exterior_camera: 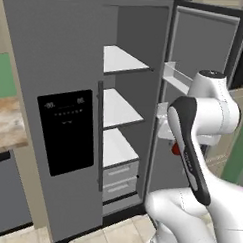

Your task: Place the cold items (avocado and bell pepper) from the fridge in one tupperware on the dining counter. Place the warm items (kebab skewer and hot dog) in the stove area in another tupperware.

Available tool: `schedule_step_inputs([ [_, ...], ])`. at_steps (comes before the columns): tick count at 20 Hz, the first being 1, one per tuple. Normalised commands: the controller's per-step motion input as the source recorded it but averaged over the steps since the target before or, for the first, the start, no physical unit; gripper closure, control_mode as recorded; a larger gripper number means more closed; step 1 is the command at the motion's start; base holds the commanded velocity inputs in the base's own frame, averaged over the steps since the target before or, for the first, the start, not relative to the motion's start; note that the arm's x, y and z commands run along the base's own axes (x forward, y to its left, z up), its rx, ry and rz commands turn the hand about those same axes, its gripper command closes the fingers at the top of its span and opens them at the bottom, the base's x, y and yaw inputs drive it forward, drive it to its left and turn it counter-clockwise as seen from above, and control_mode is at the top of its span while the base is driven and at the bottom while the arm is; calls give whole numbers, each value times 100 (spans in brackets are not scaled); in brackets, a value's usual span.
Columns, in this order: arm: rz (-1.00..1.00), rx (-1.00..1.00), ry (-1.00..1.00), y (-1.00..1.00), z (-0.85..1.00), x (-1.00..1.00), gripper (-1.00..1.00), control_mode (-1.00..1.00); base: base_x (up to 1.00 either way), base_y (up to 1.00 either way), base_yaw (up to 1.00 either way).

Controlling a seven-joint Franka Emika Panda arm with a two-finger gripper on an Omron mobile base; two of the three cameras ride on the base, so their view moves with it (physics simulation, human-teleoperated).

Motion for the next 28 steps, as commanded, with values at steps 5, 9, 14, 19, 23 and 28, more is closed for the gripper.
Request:
schedule_step_inputs([
  [5,0,0,0,0,0,0,100,100,-81,-8,-23],
  [9,0,0,0,0,0,0,100,100,-70,-37,-56],
  [14,0,0,0,0,0,0,100,100,-66,-28,-61],
  [19,0,0,0,0,0,0,100,100,-59,-27,-67],
  [23,0,0,0,0,0,0,100,100,-61,-10,-72],
  [28,0,0,0,0,0,0,100,100,-90,-1,-66],
])
